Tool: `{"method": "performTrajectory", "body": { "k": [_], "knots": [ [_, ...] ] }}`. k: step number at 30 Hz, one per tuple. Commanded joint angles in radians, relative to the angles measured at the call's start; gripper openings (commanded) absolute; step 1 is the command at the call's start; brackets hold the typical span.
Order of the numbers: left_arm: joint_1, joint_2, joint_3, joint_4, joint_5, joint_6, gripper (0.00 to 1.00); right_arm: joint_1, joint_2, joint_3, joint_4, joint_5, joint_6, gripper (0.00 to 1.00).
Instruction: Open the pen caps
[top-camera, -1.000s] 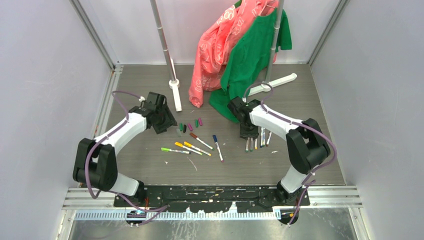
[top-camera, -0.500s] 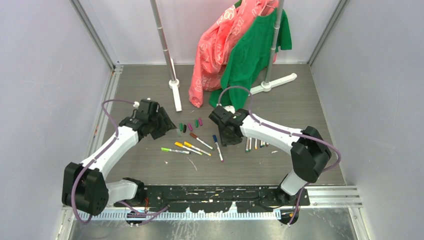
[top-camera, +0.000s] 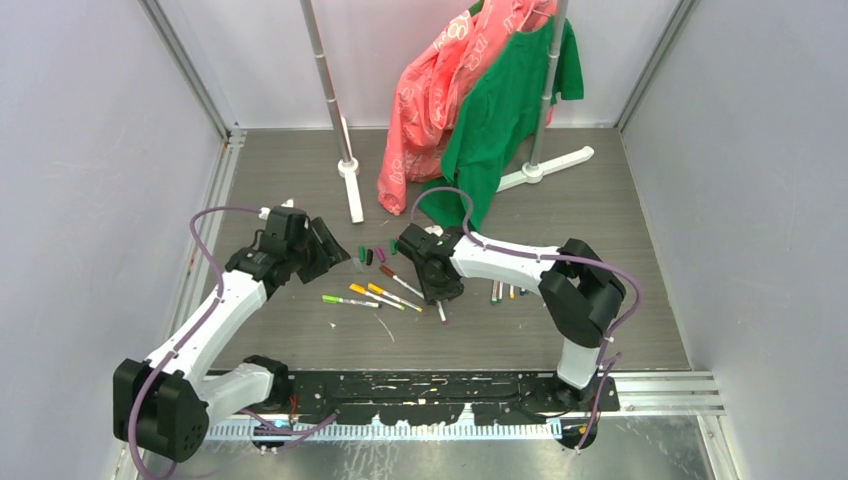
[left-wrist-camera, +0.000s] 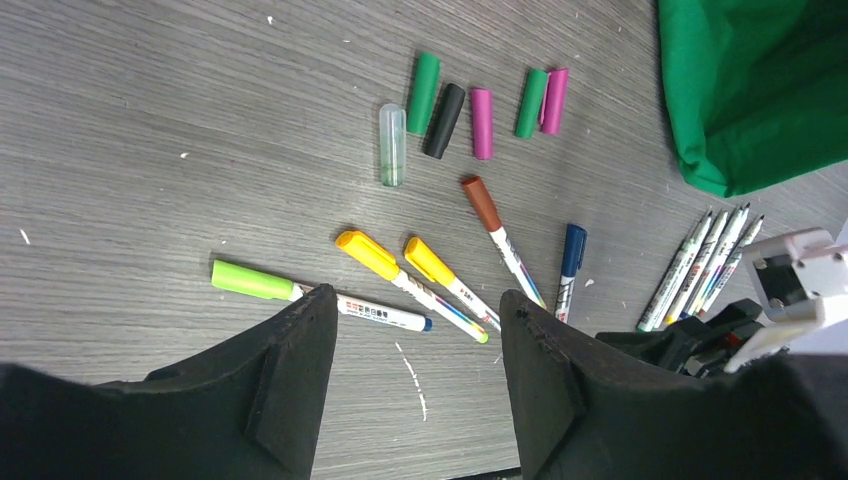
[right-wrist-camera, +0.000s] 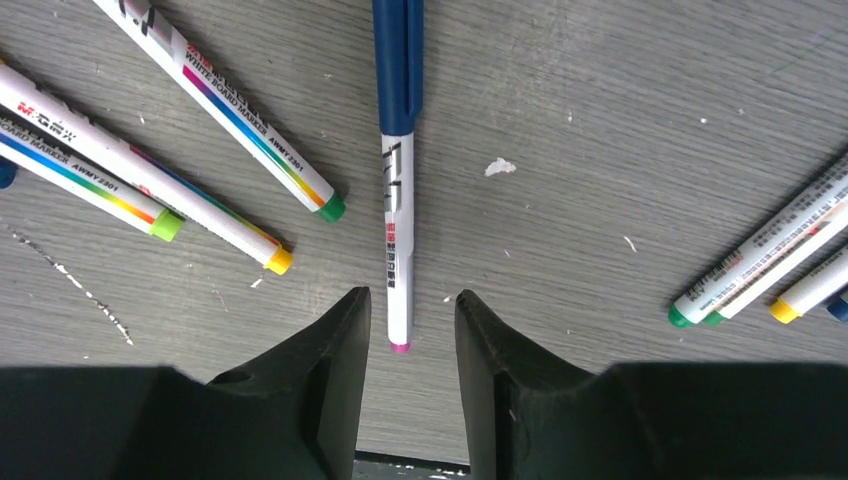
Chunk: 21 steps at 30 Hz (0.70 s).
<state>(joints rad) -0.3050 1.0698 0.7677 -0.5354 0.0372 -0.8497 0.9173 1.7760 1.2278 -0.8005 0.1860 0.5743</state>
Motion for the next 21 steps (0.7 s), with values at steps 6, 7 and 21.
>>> {"method": "performTrajectory", "body": {
  "k": [6,7,21],
  "knots": [
    [0.004,-0.032,0.004,-0.008,0.010,0.032,0.61,0.004,0.030,-0.024,0.079,-0.044,-0.029,0.42],
    [0.004,-0.030,0.003,-0.006,0.010,0.032,0.61,0.005,0.035,-0.028,0.084,-0.047,-0.030,0.42],
    [0.004,-0.009,0.013,0.000,0.001,0.037,0.61,0.005,0.090,-0.096,0.157,-0.100,-0.036,0.29]
  ]
}}
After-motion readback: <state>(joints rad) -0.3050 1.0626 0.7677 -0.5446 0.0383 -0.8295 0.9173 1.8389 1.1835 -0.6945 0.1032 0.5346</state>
